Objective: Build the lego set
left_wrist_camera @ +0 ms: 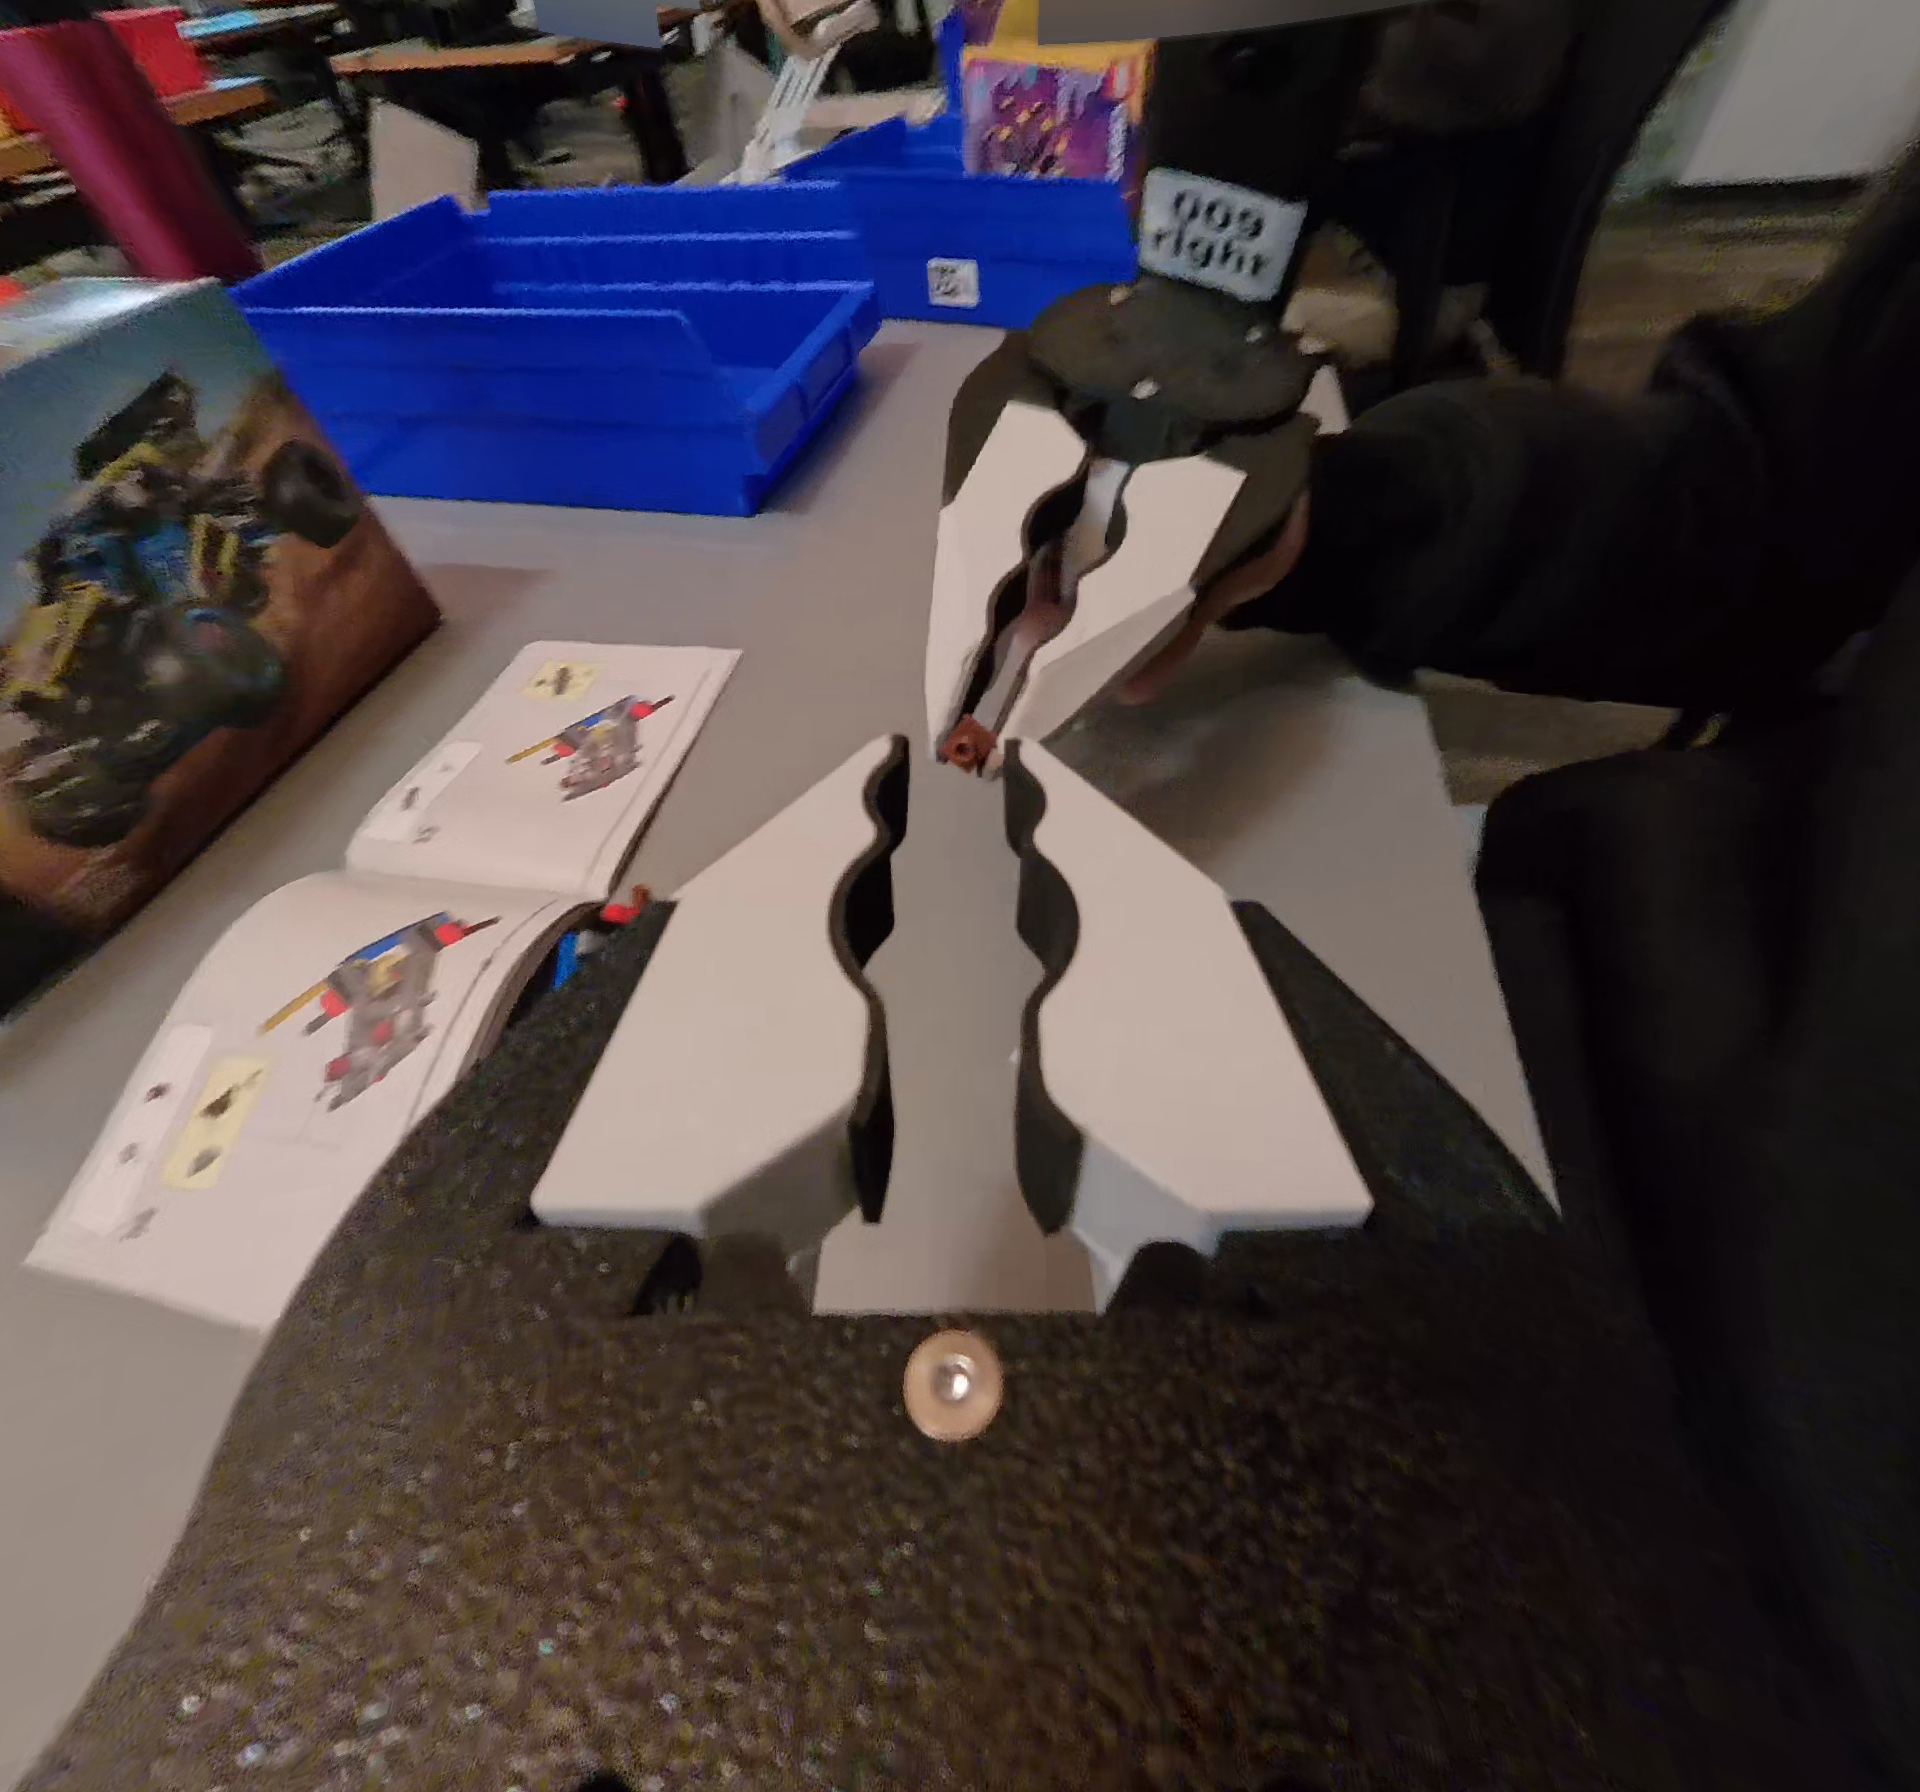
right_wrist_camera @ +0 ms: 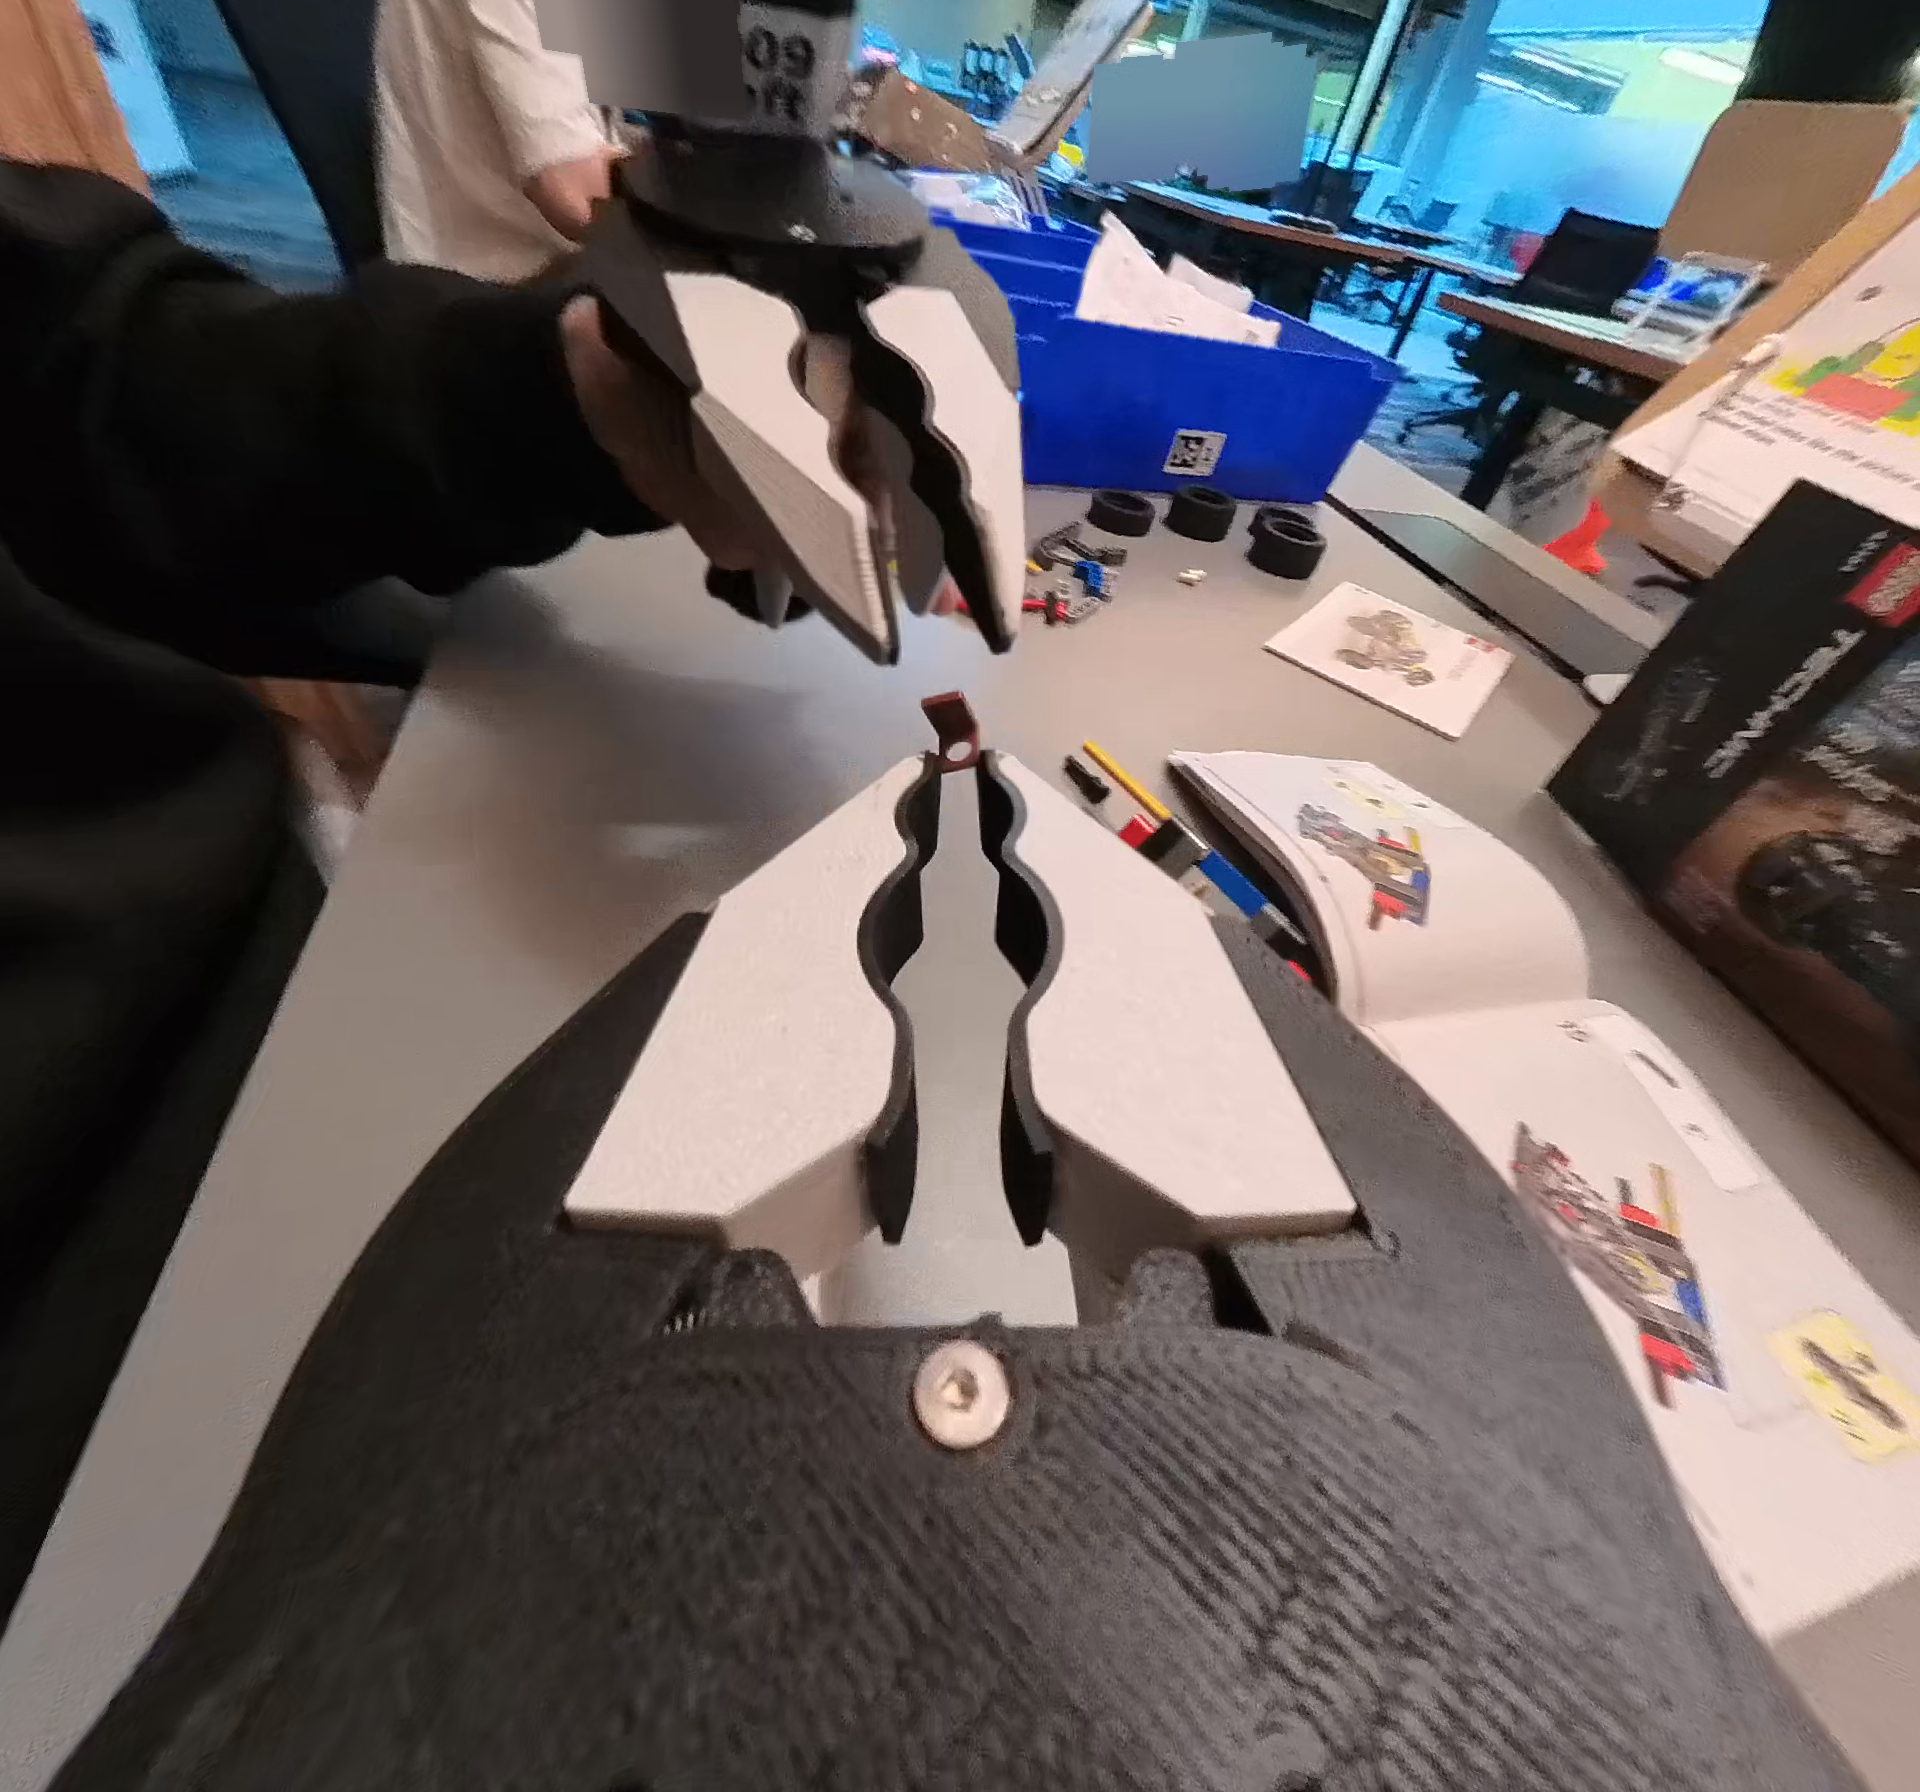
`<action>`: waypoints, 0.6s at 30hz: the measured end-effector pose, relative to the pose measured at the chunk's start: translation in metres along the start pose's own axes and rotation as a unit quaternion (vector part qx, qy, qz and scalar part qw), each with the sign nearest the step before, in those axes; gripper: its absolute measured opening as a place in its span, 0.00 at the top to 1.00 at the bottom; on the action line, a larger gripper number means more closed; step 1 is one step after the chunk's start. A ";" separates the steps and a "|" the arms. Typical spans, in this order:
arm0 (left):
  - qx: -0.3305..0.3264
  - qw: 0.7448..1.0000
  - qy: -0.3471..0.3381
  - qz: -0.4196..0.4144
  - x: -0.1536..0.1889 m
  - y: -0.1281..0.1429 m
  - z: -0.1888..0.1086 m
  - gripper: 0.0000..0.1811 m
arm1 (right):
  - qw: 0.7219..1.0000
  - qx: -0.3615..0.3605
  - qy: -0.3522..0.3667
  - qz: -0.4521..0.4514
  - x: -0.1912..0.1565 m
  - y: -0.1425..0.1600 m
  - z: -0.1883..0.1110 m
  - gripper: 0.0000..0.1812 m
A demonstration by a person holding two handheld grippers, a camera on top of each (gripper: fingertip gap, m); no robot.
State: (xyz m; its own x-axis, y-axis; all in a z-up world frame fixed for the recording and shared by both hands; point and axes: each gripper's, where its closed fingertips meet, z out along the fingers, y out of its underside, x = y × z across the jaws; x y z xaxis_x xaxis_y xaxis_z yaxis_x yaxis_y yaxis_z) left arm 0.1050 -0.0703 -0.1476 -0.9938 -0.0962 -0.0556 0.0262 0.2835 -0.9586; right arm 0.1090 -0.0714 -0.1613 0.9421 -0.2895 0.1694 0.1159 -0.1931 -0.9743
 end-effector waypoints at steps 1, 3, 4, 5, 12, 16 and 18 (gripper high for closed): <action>-0.013 1.000 -0.018 0.007 -0.002 0.002 0.000 0.91 | 1.000 -0.008 0.010 -0.008 0.002 0.000 0.000 0.97; -0.044 0.996 -0.071 -0.001 -0.010 0.007 0.003 0.90 | 0.999 -0.022 0.040 -0.026 0.008 0.000 0.000 0.97; -0.053 0.994 -0.092 -0.005 -0.011 0.009 0.004 0.90 | 0.998 -0.028 0.053 -0.034 0.010 0.000 0.001 0.97; -0.058 0.993 -0.107 -0.009 -0.011 0.010 0.006 0.90 | 0.996 -0.038 0.073 -0.040 0.014 0.000 0.002 0.97; -0.056 0.983 -0.167 -0.060 -0.019 0.015 0.010 0.97 | 0.986 -0.079 0.119 -0.090 0.017 0.005 0.009 0.98; -0.056 0.982 -0.162 -0.083 -0.019 0.016 0.010 0.98 | 0.985 -0.082 0.119 -0.098 0.016 0.006 0.009 0.98; -0.057 0.981 -0.155 -0.105 -0.019 0.017 0.010 0.98 | 0.984 -0.083 0.118 -0.100 0.016 0.006 0.009 0.98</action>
State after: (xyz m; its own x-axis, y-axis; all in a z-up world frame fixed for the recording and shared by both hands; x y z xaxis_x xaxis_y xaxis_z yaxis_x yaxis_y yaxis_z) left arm 0.1259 -0.0728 -0.1660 -0.8945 -0.4452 0.0405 -0.2053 0.3285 -0.9219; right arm 0.1275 -0.0683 -0.1661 0.8035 -0.4364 0.4049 0.2202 -0.4140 -0.8832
